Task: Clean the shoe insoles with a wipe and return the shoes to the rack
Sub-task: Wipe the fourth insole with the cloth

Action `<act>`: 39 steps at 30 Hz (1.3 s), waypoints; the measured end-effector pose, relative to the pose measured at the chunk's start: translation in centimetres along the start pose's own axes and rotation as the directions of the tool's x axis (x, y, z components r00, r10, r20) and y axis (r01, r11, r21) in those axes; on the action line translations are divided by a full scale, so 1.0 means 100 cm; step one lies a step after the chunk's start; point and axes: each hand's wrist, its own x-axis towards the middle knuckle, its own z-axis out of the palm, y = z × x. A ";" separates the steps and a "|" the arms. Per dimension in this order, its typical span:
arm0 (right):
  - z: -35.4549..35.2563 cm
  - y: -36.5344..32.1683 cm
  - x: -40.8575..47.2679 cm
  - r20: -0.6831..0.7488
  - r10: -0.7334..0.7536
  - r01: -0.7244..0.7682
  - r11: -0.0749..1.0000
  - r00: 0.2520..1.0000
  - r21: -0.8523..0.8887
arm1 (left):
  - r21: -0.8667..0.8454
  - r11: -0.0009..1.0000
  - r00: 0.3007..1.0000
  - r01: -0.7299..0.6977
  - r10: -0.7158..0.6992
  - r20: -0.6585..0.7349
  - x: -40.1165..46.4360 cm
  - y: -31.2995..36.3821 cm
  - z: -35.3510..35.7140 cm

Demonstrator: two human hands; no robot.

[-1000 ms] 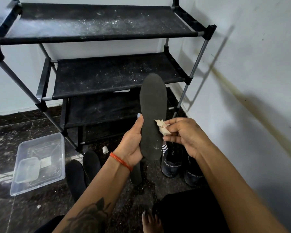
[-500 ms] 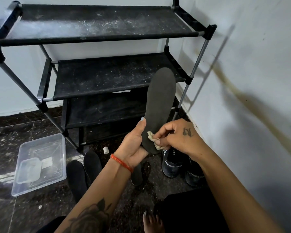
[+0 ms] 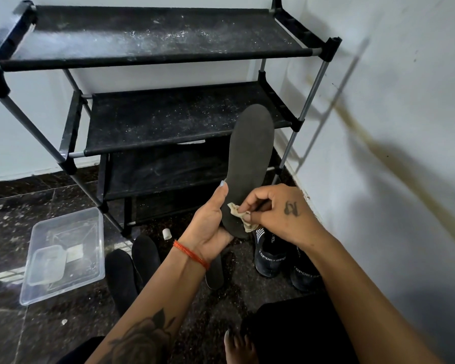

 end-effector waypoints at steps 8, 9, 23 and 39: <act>-0.017 0.001 -0.004 0.018 0.056 -0.058 0.871 0.998 0.487 | -0.015 1.000 0.999 -0.014 0.014 0.041 0.002 0.000 0.001; -0.015 0.002 -0.002 -0.044 0.045 -0.021 0.895 0.998 0.445 | -0.020 1.000 0.999 -0.014 0.015 0.044 0.002 0.000 0.001; -0.011 -0.007 -0.009 0.316 -0.208 0.160 0.972 0.926 0.170 | -0.019 1.000 0.999 0.016 -0.015 0.037 0.001 0.000 -0.001; -0.012 -0.007 -0.010 0.321 -0.196 0.131 0.968 0.927 0.214 | -0.017 1.000 0.999 0.000 0.001 0.054 0.000 -0.001 0.000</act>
